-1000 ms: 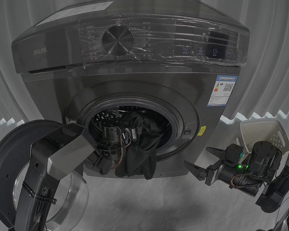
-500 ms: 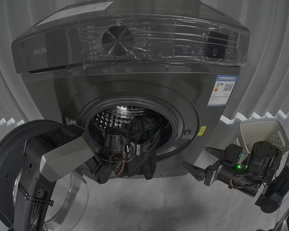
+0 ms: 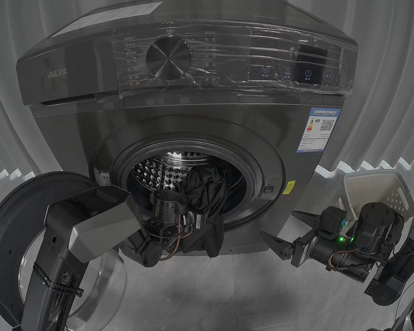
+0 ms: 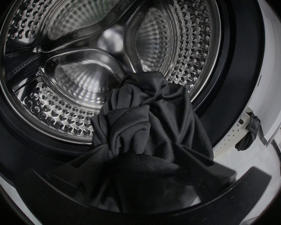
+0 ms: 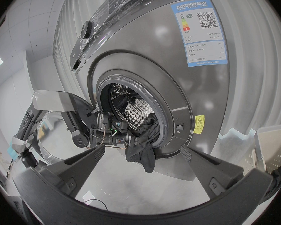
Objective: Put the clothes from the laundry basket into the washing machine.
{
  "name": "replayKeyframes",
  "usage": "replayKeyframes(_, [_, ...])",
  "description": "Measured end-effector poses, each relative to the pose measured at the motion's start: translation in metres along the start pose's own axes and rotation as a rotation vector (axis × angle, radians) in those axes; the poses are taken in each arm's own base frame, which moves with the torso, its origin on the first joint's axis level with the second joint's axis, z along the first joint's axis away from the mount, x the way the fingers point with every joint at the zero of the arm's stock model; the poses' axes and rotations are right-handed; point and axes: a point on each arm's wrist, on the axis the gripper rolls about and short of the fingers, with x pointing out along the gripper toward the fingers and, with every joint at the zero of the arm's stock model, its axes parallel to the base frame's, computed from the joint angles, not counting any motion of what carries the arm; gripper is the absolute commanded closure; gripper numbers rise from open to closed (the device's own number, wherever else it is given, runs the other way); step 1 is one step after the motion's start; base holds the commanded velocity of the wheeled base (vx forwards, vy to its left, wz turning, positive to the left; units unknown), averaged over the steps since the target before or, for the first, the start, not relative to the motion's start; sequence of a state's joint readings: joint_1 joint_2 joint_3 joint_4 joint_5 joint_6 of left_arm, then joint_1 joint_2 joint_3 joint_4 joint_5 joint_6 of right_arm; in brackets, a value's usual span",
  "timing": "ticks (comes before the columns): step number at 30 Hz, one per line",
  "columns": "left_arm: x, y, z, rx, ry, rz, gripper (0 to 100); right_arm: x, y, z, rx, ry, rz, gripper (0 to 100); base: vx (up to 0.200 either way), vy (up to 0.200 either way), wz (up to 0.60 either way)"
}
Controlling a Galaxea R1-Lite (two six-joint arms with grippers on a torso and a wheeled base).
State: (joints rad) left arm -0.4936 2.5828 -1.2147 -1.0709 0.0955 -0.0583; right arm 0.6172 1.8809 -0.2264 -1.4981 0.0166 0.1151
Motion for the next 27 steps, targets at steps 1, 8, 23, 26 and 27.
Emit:
replayKeyframes(1, [0.001,0.000,-0.001,0.002,0.001,0.001,100,0.000,0.000,0.000,0.000,-0.001,0.000,0,0.000,0.000,0.00])
replayKeyframes(8, [0.008,-0.001,0.007,-0.005,-0.045,0.008,100,0.000,0.000,0.000,0.000,0.000,0.001,0,0.000,0.000,0.00])
replayKeyframes(23, [0.041,0.013,0.082,-0.130,-0.379,0.150,0,0.000,0.002,0.000,-0.001,0.000,0.006,0,0.000,0.000,0.00])
replayKeyframes(26, [0.045,0.017,0.082,-0.134,-0.392,0.163,0,0.000,0.002,0.000,-0.001,0.000,0.007,0,0.000,0.000,0.00])
replayKeyframes(27, [0.045,0.018,0.082,-0.136,-0.396,0.165,0,0.000,0.002,0.000,-0.001,0.000,0.007,0,0.000,0.000,0.00])
